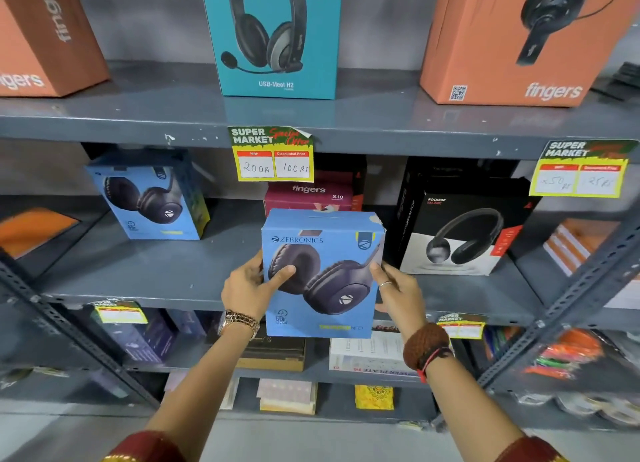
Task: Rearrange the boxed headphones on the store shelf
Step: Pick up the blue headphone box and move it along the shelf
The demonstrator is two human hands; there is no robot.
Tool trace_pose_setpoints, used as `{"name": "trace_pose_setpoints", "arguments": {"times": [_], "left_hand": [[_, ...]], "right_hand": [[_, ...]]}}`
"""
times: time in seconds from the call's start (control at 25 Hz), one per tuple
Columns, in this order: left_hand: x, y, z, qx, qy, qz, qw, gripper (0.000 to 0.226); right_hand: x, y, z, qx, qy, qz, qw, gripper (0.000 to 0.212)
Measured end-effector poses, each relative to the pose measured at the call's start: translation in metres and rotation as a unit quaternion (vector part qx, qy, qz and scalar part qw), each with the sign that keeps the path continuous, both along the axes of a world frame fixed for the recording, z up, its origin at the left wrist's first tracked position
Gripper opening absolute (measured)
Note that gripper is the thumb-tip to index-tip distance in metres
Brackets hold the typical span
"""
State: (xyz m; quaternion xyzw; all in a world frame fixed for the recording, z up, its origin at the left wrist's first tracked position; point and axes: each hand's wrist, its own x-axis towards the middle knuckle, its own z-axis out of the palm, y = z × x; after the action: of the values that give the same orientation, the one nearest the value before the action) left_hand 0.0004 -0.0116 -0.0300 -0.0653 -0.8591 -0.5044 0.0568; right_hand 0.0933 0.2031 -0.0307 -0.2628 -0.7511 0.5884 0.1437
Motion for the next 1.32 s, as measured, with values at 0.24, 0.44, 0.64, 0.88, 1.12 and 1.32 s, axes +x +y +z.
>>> {"name": "trace_pose_setpoints", "arguments": {"times": [0.24, 0.44, 0.64, 0.88, 1.12, 1.32], "left_hand": [[0.034, -0.014, 0.020, -0.007, 0.003, -0.008, 1.000, 0.034], [0.051, -0.066, 0.021, 0.068, -0.021, 0.024, 0.997, 0.029], [0.022, -0.156, 0.022, 0.137, -0.031, 0.058, 0.988, 0.025], [-0.064, -0.269, 0.015, 0.200, -0.047, 0.050, 0.977, 0.035], [-0.156, -0.327, 0.005, 0.226, -0.063, 0.032, 0.972, 0.038], [-0.216, -0.338, -0.006, 0.222, -0.083, 0.007, 0.971, 0.037]], "right_hand": [[0.035, -0.005, 0.016, 0.067, 0.013, 0.007, 0.998, 0.034], [0.027, -0.048, 0.030, 0.039, 0.015, 0.074, 0.996, 0.034], [-0.018, -0.129, 0.031, 0.042, 0.036, 0.137, 0.989, 0.041], [-0.093, -0.251, 0.024, -0.053, 0.045, 0.148, 0.987, 0.032], [-0.172, -0.320, 0.018, -0.136, 0.034, 0.105, 0.985, 0.015], [-0.217, -0.340, 0.007, -0.176, 0.038, 0.053, 0.982, 0.023]]}}
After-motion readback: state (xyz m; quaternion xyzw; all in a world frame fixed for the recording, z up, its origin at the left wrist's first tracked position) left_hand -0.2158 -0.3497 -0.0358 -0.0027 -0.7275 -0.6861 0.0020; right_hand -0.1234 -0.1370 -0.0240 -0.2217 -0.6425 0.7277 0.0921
